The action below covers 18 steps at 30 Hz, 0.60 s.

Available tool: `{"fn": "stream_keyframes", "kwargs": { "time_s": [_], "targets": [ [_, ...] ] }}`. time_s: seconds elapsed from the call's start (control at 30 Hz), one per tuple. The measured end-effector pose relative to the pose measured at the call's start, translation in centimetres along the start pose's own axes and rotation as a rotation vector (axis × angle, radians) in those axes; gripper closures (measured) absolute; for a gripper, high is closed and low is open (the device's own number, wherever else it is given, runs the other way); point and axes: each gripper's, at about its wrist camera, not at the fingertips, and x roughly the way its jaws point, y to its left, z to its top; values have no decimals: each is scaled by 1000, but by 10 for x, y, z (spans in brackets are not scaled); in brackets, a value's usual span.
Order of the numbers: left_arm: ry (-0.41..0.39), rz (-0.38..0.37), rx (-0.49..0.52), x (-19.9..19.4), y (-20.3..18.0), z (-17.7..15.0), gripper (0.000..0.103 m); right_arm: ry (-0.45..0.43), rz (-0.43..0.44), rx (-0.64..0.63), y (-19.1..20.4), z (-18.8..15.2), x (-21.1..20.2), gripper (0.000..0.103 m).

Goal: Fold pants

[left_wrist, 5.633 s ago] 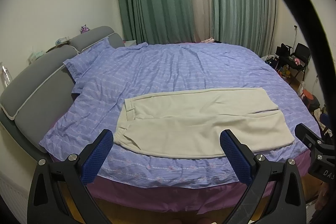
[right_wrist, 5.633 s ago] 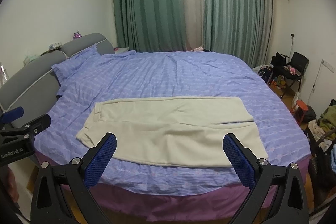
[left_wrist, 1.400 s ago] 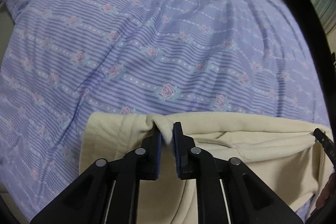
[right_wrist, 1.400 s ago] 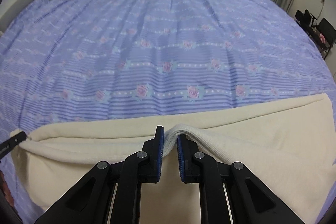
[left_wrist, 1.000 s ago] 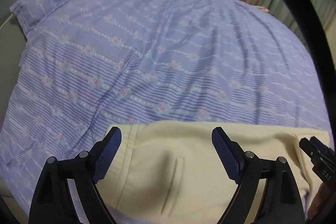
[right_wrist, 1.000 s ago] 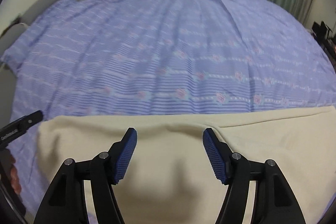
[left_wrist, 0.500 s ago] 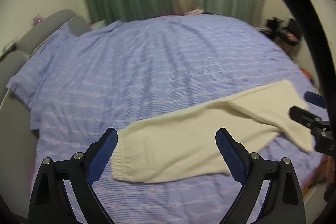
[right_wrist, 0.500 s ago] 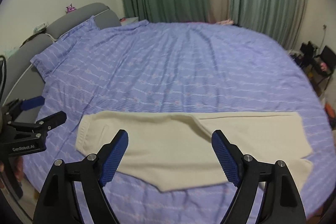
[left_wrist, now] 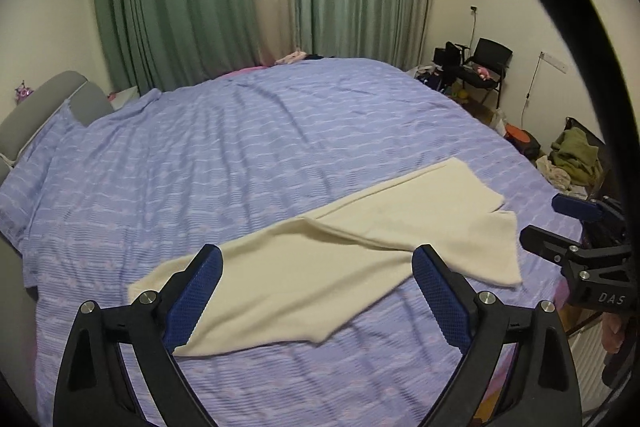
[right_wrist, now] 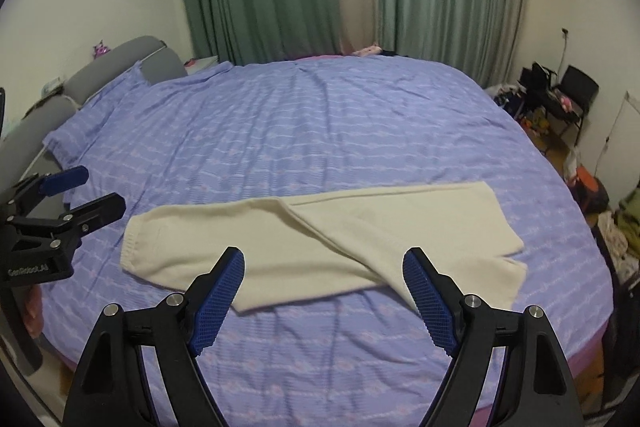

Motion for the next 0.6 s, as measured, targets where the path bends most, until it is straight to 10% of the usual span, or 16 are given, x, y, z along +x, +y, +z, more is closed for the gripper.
{"fn": "stream_keyframes", "kwargs": {
  "time_s": [0.6],
  "targets": [
    [18,119,-265,36,-177,-24,6,87,156,-106,-201,-24,16,21]
  ]
}}
